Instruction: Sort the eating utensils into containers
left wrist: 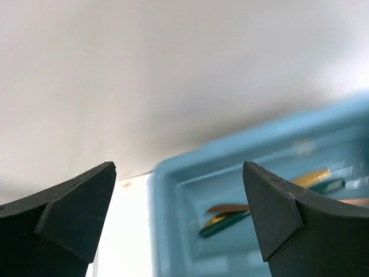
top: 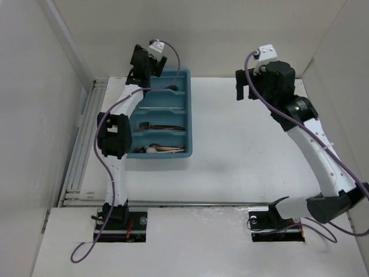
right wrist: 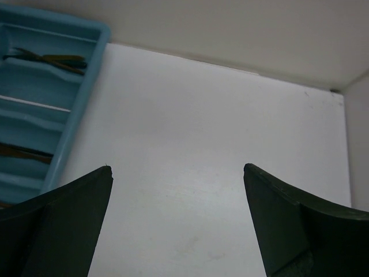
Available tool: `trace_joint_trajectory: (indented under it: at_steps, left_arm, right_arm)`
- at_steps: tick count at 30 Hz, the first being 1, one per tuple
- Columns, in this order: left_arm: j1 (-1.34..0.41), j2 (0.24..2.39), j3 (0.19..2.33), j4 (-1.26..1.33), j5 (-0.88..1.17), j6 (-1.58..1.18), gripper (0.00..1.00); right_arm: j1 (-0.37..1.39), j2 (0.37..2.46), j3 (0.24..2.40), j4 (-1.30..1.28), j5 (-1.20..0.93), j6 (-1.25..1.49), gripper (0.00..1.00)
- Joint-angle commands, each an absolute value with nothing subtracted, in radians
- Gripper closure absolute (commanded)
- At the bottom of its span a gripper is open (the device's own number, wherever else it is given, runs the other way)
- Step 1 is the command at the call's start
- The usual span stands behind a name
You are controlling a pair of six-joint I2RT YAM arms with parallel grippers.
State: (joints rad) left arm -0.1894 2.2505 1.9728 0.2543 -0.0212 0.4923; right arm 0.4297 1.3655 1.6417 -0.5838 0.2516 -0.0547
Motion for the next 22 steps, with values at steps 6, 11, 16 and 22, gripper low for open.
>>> trace_joint_trajectory:
  at_steps: [6, 11, 16, 22]
  left_arm:
    - [0.076, 1.777, 1.869, -0.181, -0.324, -0.048, 0.1]
    - [0.195, 1.502, 1.527, -0.19, -0.333, -0.07, 0.1]
    - [0.252, 1.248, 1.3, -0.21, -0.264, -0.112, 0.1]
    - [0.252, 1.137, 1.204, -0.256, -0.195, -0.112, 0.07]
  right_arm:
    - [0.368, 0.975, 1.471, -0.831, 0.557, 0.055, 0.0]
    - [0.368, 0.804, 1.397, -0.854, 0.65, 0.055, 0.0]
    - [0.359, 0.736, 1.376, -0.877, 0.661, 0.055, 0.0]
    - [0.359, 0.718, 1.365, -0.887, 0.612, 0.044, 0.0]
